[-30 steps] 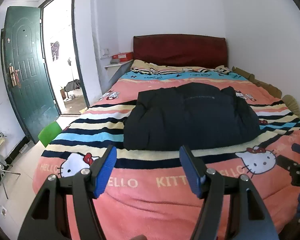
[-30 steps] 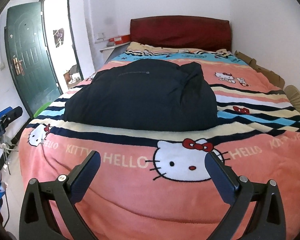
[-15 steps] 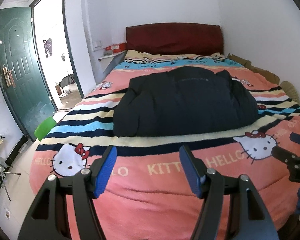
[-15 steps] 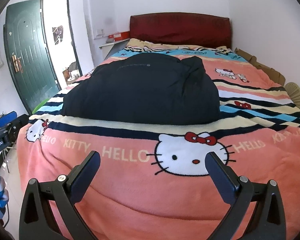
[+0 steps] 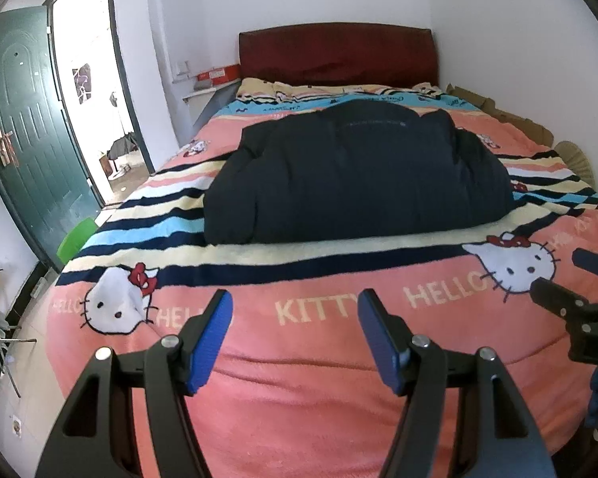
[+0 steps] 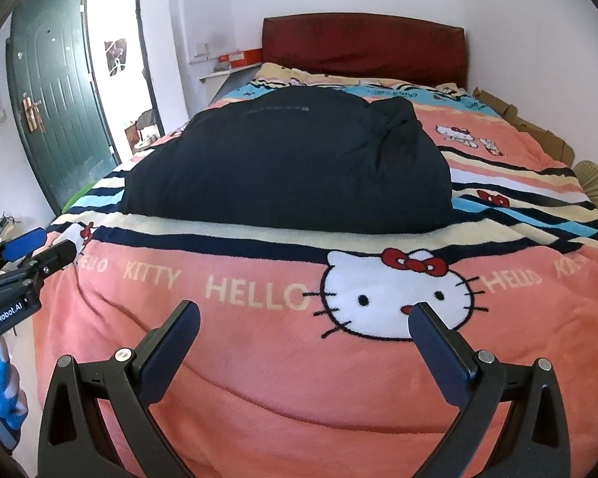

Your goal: Fold large clothes

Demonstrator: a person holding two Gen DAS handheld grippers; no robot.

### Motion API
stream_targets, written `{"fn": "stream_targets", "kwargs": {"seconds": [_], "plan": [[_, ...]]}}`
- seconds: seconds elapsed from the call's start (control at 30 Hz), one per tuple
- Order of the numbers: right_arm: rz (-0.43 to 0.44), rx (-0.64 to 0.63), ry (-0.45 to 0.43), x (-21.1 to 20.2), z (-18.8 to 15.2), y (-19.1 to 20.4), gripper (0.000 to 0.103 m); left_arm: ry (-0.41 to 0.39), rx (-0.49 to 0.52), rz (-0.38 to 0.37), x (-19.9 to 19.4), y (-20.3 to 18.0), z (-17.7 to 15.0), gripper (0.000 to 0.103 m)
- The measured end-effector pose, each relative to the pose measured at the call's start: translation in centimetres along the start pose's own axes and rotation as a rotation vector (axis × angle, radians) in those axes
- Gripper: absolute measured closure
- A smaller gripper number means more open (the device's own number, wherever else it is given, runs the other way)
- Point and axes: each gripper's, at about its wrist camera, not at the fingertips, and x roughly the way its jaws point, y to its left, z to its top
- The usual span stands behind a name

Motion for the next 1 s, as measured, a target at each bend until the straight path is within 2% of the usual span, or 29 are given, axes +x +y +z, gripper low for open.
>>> {"fn": "stream_targets", "kwargs": {"seconds": [0.3,0.57,0.8,1.0], "plan": [[-0.003,-0.029,0.011,0.4,-0.1,1.1,0.000,0.034,-0.007,-0.003,1.4,0.2,-0.2,0.039],[-0.008,-0.036,-0.007,1.6,2.6,0.5,0.000,0.038,-0.035,0.008,4.0,1.6,3.1,0.040],[-0.016,-0.059,-0.063,4.7,9.2,0.0,0.000,0.011,-0.060,0.004,9.2,2.4,10.2,0.039],[-0.036,-0.072,-0.114,10.7,17.2,-0.4,0.000,-0.014,-0.086,-0.004,16.4,2.4,18.0,0.039]]}}
